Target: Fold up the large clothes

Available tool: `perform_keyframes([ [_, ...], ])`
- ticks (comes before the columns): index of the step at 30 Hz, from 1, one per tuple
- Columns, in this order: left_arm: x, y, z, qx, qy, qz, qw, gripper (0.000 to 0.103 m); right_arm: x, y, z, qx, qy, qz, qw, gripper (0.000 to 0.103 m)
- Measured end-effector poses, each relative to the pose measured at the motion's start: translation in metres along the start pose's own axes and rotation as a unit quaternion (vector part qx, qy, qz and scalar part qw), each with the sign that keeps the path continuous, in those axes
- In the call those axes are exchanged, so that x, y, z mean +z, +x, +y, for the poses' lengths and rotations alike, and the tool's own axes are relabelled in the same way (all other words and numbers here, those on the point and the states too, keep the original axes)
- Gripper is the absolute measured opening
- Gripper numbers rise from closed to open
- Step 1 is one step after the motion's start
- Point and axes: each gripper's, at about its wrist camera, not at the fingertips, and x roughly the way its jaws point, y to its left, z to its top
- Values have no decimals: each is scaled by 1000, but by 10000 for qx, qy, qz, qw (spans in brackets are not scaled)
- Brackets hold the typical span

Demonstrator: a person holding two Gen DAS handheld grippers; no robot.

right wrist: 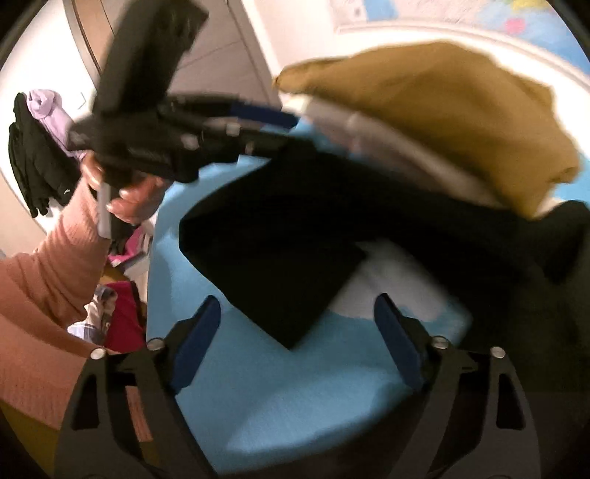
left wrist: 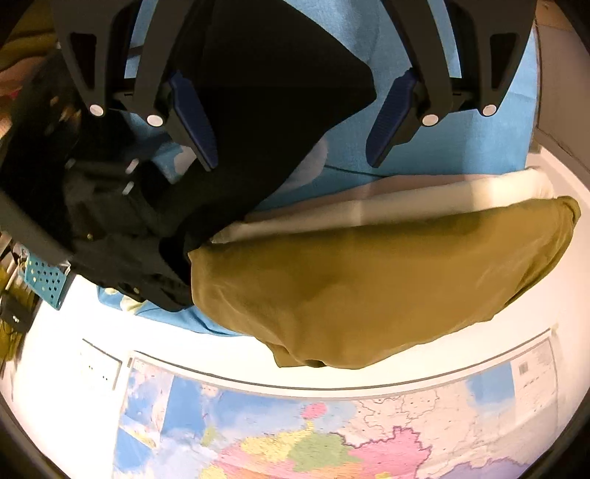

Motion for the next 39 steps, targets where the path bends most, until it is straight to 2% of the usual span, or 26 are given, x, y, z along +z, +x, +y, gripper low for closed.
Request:
perform_keyframes([
  [1, 0, 0, 1, -20, -54, -11, 10000, 79, 3, 5, 0, 175, 83, 13, 9998, 24],
  [2, -3, -4, 5, -45, -104, -26, 9999, 79, 5, 4, -1, 321, 159, -67, 9993, 10],
  [3, -2, -5, 7, -70, -158, -55, 9998, 79, 6, -6, 1, 452, 275, -230, 9983, 7],
  [6, 3, -23, 15, -222, -313, -339, 9987, 78, 8, -56, -1, 775, 469, -821, 9925, 7],
  [8, 8, -40, 19, -446, -410, -635, 9961, 78, -2, -120, -9, 984, 717, -1420, 9824, 7],
  [11, 18, -54, 12, -599, -318, -904, 9936, 78, -22, -203, -22, 812, 1048, -2209, 9662, 7],
  [14, 25, -46, -14, -792, 24, -904, 9927, 78, -64, -283, -42, 129, 1533, -2787, 9480, 7],
  [16, 28, -26, -40, -864, 348, -742, 9929, 78, -93, -314, -60, -348, 1974, -2926, 9350, 7],
  [18, 29, -7, -60, -949, 533, -536, 9926, 78, -139, -337, -90, -809, 2678, -2937, 9141, 7],
  [20, 32, 22, -84, -1035, 742, -195, 9917, 78, -176, -341, -116, -1188, 3306, -2806, 8932, 7],
  [22, 36, 48, -105, -1041, 964, 62, 9899, 78, -215, -333, -141, -1633, 3955, -2483, 8691, 8],
  [25, 40, 77, -128, -1024, 1212, 327, 9868, 77, -255, -314, -162, -2220, 4579, -2007, 8371, 23],
  [26, 42, 86, -132, -1090, 1202, 443, 9858, 77, -262, -315, -165, -2331, 4617, -2032, 8314, 27],
  [28, 45, 99, -135, -1188, 1049, 644, 9852, 77, -264, -318, -152, -2509, 4364, -2209, 8353, 70],
  [29, 45, 102, -136, -1234, 993, 685, 9850, 77, -261, -321, -141, -2688, 4082, -2276, 8422, 72],
  [31, 44, 103, -138, -1381, 925, 695, 9836, 74, -251, -322, -128, -2757, 3557, -2206, 8653, 73],
  [33, 42, 103, -141, -1496, 914, 735, 9818, 62, -237, -310, -104, -2819, 2882, -1956, 8940, 73],
  [35, 42, 104, -146, -1405, 953, 754, 9826, 56, -231, -294, -94, -3067, 2261, -1504, 9123, 75],
  [37, 43, 105, -152, -1353, 969, 745, 9832, 43, -227, -277, -89, -3290, 1903, -1111, 9183, 82],
  [38, 44, 105, -152, -1372, 942, 733, 9833, 40, -226, -265, -93, -3422, 1826, -933, 9170, 82],
  [39, 47, 105, -152, -1412, 881, 722, 9834, 32, -227, -254, -98, -3527, 1835, -754, 9145, 78],
])
